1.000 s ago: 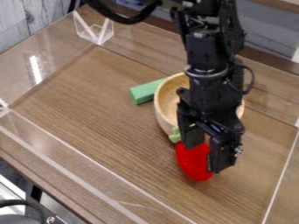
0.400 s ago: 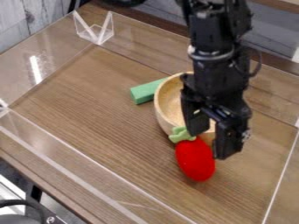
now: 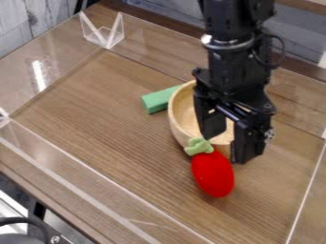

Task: Move the red object to the right side of the table

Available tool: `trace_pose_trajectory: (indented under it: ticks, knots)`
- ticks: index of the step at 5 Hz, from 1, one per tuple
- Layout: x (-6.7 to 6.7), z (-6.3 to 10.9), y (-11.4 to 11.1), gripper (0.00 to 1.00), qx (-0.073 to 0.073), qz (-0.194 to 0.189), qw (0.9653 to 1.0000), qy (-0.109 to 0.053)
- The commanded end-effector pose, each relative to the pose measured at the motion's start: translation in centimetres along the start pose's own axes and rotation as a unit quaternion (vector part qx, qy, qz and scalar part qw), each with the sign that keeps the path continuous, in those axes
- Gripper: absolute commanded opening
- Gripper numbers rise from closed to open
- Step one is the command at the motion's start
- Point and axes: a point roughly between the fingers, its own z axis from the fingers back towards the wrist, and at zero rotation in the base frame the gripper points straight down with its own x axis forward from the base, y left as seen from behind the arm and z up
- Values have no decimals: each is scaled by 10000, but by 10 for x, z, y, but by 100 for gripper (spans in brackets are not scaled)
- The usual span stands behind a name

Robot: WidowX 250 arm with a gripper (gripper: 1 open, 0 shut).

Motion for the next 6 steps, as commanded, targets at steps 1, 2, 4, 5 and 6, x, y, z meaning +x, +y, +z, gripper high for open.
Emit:
trace_pose_trajectory:
  ticks: [1, 2, 4, 5, 6]
  knots:
    - [12, 13, -6, 100, 58, -188, 9995, -253]
    - [17, 14, -11, 100, 75, -359, 9990, -263]
    - [-1, 33, -7, 100, 111, -466, 9985, -271]
    - [-1, 28, -11, 100, 158, -473, 9983, -288]
    - [-1, 22, -16, 100, 175, -480, 9983, -285]
